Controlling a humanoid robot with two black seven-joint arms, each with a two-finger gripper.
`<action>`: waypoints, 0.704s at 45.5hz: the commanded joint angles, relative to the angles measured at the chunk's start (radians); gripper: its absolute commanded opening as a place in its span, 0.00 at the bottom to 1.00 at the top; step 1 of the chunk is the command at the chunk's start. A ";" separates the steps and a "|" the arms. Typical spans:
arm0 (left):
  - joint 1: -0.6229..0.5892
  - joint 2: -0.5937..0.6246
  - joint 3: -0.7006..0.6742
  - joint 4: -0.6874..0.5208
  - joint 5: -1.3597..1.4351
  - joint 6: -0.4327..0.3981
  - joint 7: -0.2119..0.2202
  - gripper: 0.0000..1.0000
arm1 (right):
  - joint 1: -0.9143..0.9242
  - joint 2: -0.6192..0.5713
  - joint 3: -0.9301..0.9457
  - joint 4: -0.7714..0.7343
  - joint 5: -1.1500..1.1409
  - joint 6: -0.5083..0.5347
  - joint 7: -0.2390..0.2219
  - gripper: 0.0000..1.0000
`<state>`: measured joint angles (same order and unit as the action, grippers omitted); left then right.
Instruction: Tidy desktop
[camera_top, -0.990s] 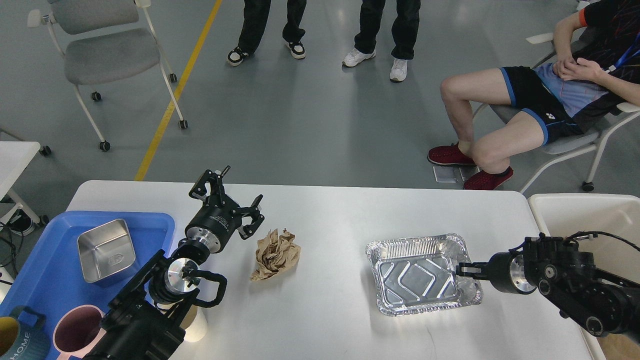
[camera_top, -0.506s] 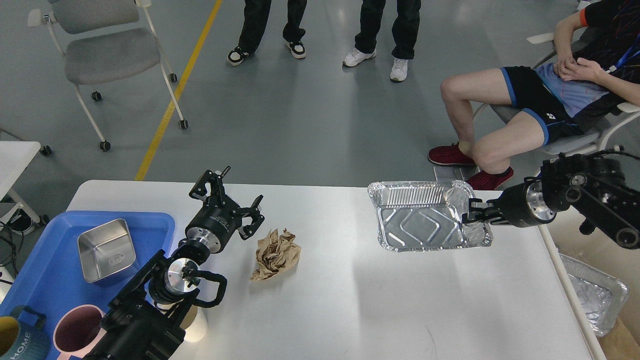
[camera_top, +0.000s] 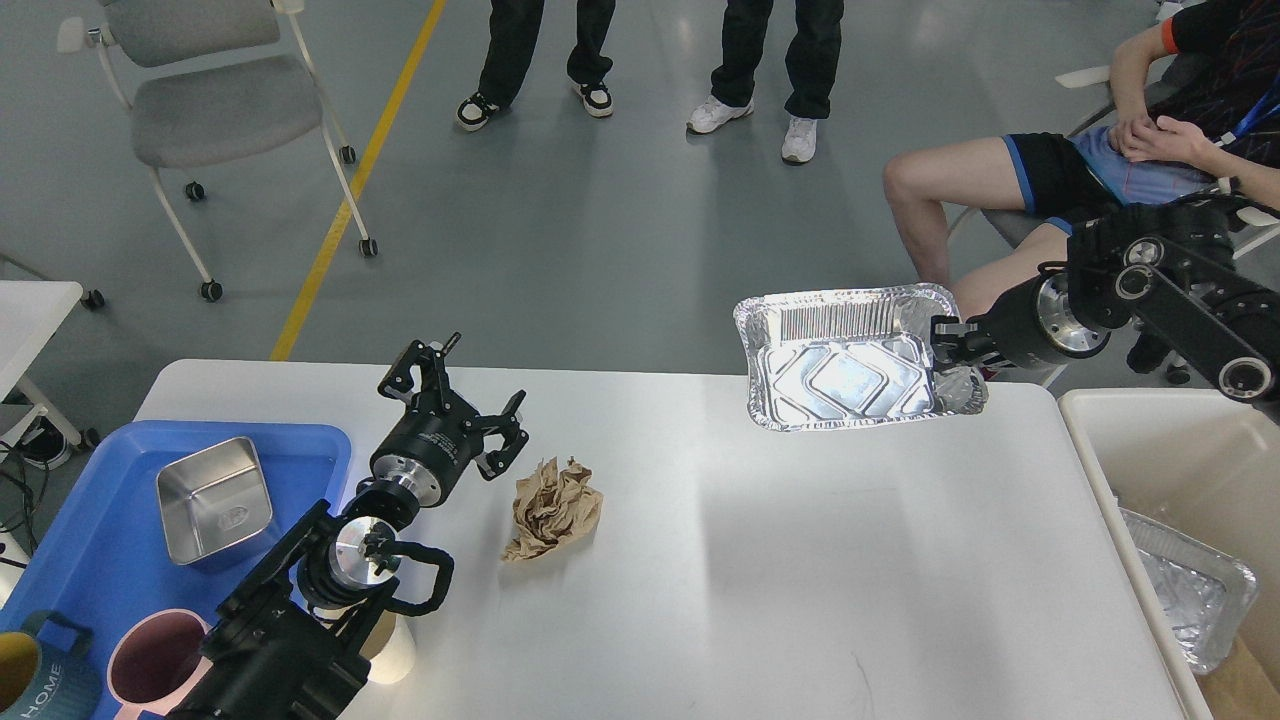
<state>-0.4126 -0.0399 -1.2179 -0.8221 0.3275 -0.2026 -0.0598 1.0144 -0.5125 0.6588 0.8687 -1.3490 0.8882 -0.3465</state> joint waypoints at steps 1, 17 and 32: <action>-0.002 0.000 0.000 0.012 0.001 -0.001 0.000 0.97 | -0.005 0.017 0.001 0.027 0.074 0.000 -0.037 0.00; -0.002 0.000 0.000 0.021 0.001 -0.001 0.000 0.97 | -0.008 0.092 0.001 0.033 0.159 0.000 -0.098 0.00; -0.005 -0.003 0.005 0.026 0.018 -0.001 0.002 0.97 | -0.010 0.095 0.001 0.035 0.156 -0.003 -0.103 0.00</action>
<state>-0.4142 -0.0400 -1.2160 -0.7973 0.3323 -0.2041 -0.0598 1.0058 -0.4174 0.6597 0.9026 -1.1917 0.8870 -0.4494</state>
